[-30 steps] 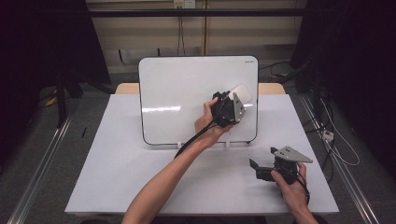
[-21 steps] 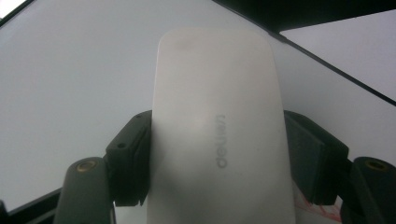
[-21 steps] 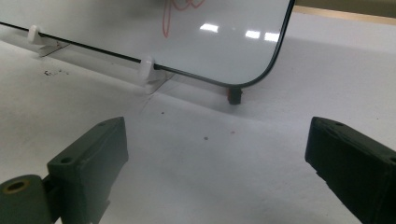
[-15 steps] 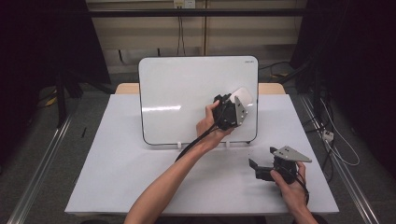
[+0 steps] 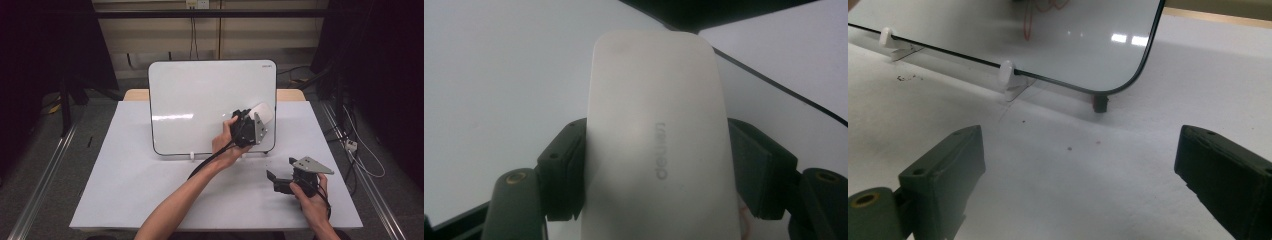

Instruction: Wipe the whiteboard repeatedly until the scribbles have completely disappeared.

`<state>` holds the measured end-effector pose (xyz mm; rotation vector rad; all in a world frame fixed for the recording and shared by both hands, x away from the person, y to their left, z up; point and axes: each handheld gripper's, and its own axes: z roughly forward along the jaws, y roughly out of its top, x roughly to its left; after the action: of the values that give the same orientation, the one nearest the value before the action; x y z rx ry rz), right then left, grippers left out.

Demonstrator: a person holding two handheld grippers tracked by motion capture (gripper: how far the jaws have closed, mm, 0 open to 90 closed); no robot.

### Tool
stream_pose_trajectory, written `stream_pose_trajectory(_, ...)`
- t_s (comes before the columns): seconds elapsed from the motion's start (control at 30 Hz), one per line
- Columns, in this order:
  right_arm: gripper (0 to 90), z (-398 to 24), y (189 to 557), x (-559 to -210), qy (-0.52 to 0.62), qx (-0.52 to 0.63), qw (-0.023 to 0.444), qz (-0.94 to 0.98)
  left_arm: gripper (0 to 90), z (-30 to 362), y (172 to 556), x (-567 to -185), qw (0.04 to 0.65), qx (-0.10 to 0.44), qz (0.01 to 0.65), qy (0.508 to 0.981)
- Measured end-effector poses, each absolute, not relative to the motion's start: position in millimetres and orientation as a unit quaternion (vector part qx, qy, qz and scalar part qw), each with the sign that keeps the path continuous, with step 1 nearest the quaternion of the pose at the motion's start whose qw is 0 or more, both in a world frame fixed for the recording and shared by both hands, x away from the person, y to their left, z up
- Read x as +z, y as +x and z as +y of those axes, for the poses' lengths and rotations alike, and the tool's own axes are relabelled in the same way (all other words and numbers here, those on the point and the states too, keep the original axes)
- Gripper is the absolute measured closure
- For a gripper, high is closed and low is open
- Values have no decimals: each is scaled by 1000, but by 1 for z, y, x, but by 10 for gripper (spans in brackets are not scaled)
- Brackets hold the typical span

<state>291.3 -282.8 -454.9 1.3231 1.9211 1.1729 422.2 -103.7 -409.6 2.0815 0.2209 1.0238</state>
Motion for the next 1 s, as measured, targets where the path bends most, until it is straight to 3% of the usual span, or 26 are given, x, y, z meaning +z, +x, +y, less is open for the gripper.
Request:
stream_pose_trajectory(0.6, 61, -285, 289, -455, 488, 436, 264, 709, 311, -96, 408, -422, 374, 395, 54, 837)
stream_pose_trajectory(1.0, 61, -287, 287, -454, 490, 435, 266, 707, 310, -58, 415, -412, 374, 394, 88, 835)
